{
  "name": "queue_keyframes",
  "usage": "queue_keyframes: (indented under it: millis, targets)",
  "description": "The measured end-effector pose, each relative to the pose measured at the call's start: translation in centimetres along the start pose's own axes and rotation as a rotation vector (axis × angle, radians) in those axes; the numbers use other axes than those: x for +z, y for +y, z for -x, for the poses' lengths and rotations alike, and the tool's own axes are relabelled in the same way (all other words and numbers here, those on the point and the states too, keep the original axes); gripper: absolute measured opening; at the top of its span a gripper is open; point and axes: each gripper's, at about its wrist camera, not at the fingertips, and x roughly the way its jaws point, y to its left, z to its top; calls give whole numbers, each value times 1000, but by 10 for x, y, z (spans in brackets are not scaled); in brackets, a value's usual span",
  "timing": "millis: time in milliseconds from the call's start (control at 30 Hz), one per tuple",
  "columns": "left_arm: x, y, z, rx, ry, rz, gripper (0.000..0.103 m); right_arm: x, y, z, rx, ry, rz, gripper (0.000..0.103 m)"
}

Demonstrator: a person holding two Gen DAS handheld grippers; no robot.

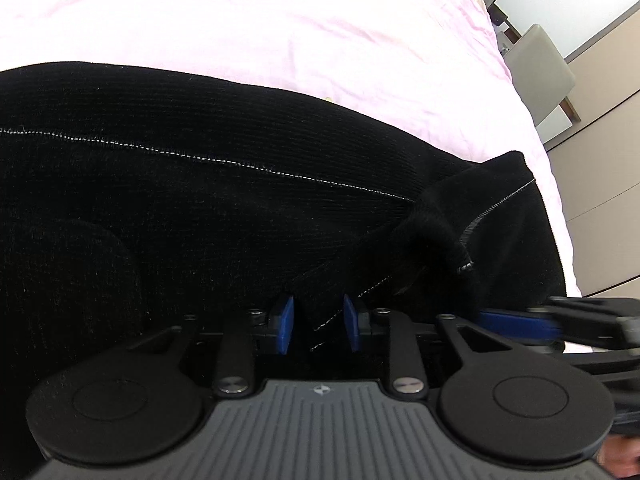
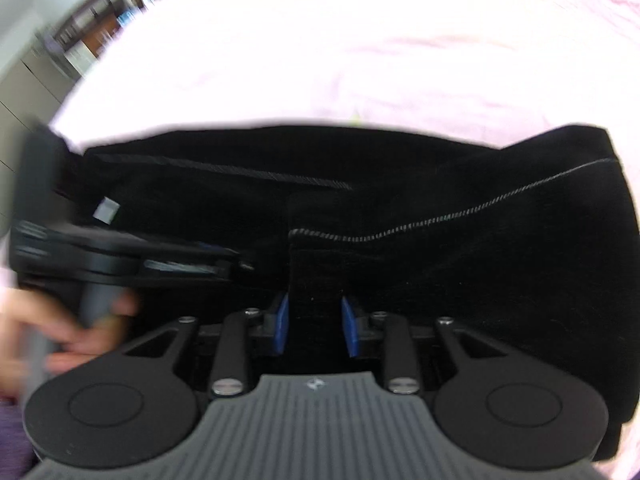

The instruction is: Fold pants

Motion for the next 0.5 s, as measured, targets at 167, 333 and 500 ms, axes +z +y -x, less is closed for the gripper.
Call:
queue_keyframes:
  millis: [167, 333, 500]
  targets:
    - [-4, 1, 14, -17, -31, -3, 29, 6, 17, 51, 65, 12, 38, 24]
    - [-5, 9, 44, -62, -73, 50, 30, -16, 29, 28, 75, 36, -7, 24]
    - [-9, 12, 66, -71, -76, 79, 46, -35, 20, -32, 63, 49, -75, 24]
